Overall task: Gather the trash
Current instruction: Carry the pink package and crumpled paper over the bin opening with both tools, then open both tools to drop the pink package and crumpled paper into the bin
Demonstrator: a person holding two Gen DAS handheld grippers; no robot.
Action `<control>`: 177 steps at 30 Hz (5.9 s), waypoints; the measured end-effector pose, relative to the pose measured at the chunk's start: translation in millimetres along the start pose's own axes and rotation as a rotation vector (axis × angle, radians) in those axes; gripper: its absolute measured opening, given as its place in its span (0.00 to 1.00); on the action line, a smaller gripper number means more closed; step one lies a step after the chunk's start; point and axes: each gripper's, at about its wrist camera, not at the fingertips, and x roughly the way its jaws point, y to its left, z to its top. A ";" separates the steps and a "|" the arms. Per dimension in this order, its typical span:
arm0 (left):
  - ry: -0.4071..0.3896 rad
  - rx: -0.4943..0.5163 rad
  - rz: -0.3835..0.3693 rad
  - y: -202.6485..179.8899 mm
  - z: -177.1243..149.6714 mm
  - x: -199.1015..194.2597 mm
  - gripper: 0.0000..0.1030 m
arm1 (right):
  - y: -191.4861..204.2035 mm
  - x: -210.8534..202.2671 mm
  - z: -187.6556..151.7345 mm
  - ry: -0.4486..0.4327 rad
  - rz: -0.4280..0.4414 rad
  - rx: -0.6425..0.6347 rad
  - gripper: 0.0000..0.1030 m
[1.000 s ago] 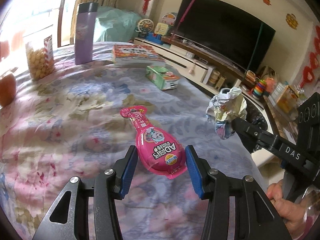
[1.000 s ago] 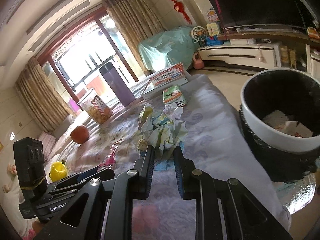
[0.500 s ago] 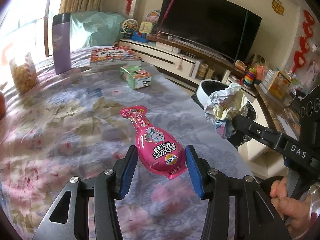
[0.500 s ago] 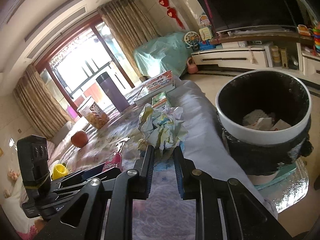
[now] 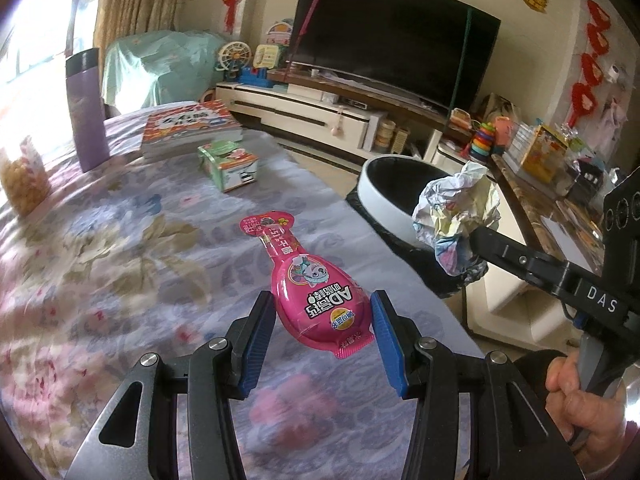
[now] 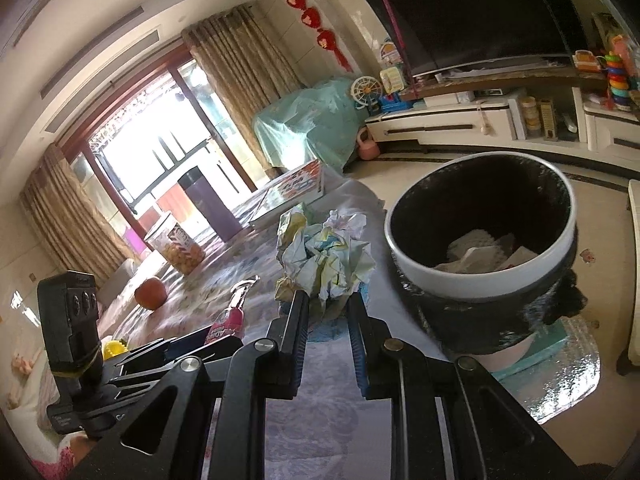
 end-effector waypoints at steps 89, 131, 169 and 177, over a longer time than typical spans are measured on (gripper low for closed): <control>0.018 0.218 -0.043 -100.4 92.5 117.5 0.46 | -90.3 -10.0 69.1 -0.039 -0.195 0.007 0.19; 0.058 0.234 -0.022 -111.2 107.0 144.6 0.46 | -99.0 7.5 77.5 0.010 -0.224 0.026 0.19; 0.058 0.187 -0.027 -98.7 111.6 137.2 0.54 | -97.8 -2.3 86.4 -0.013 -0.216 0.065 0.69; -0.015 0.036 -0.033 -63.4 65.3 82.5 0.69 | -72.5 -21.8 61.3 -0.044 -0.204 0.084 0.94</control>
